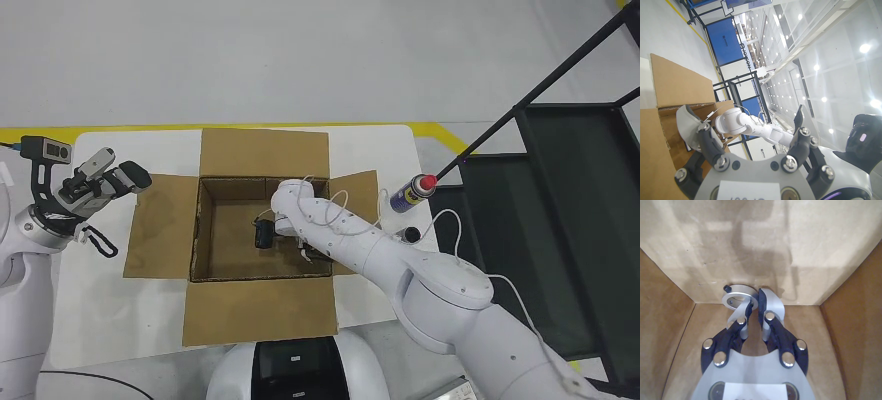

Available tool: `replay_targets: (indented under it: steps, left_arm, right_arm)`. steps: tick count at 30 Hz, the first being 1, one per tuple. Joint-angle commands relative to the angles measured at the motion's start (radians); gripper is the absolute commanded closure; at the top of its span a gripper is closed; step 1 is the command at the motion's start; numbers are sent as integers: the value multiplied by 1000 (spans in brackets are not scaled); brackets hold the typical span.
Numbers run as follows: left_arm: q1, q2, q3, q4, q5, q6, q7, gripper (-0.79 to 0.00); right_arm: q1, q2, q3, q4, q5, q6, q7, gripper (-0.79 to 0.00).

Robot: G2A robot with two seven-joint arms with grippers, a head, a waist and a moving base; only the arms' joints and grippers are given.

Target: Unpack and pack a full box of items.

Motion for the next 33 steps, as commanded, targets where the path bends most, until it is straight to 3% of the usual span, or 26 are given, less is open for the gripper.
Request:
replay_targets:
  steps: [1, 10, 21, 33]
  left_arm:
    - [0, 0, 0, 0, 0, 0, 0, -785]
    - [0, 0, 0, 0, 0, 0, 0, -785]
    - [0, 0, 0, 0, 0, 0, 0, -785]
    - [0, 0, 0, 0, 0, 0, 0, -785]
  right_arm:
    - [6, -2, 4, 0, -1, -1, -3, 0]
    - [25, 18, 46, -111, -14, -5, -38, 0]
    - [-97, 155, 194, -526, -136, 16, -19, 0]
    - [-97, 155, 194, -526, -136, 16, -19, 0]
